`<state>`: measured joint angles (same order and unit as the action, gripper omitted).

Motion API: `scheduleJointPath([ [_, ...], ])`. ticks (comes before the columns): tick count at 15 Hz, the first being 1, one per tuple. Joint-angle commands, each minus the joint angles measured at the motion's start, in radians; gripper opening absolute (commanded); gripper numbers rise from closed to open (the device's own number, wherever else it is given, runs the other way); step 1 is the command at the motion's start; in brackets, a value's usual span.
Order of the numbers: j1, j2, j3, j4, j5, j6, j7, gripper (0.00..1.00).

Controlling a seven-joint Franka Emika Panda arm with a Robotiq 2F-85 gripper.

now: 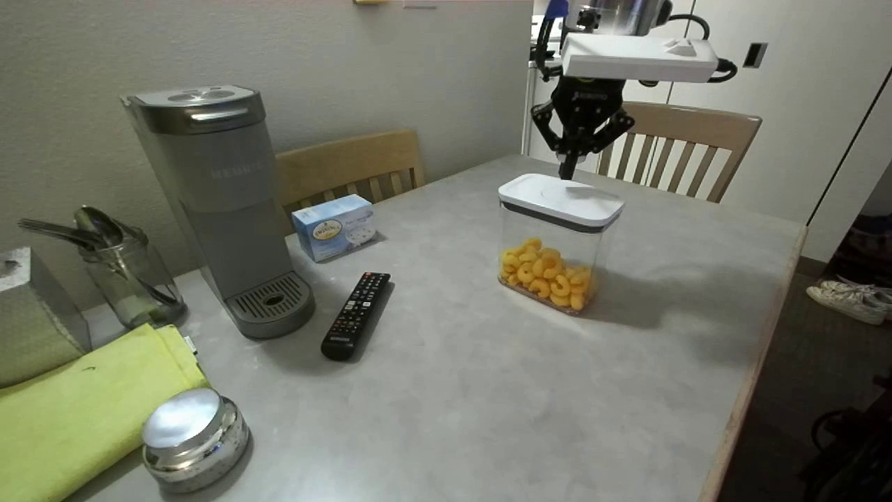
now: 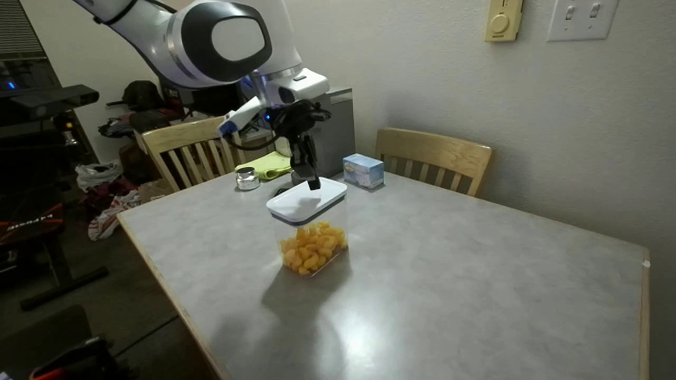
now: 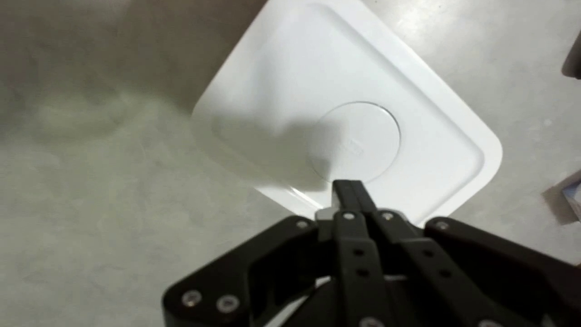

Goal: Place the white lid on top of the clear food container

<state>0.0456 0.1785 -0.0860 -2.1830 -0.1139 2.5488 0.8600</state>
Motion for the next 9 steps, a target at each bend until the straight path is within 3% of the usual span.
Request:
scheduleJointPath([
  [1, 0.007, -0.056, -0.008, -0.021, -0.044, -0.031, 0.028, 0.00],
  [5, -0.002, -0.082, 0.000, -0.019, -0.062, -0.037, 0.039, 0.06],
  [6, -0.003, -0.082, -0.001, -0.020, -0.068, -0.029, 0.045, 0.31],
  [7, -0.008, -0.059, 0.007, 0.001, -0.040, -0.018, 0.017, 0.16],
  [8, -0.008, -0.060, 0.007, 0.001, -0.040, -0.018, 0.018, 0.31],
  [9, -0.008, -0.060, 0.007, 0.001, -0.040, -0.018, 0.018, 0.31],
])
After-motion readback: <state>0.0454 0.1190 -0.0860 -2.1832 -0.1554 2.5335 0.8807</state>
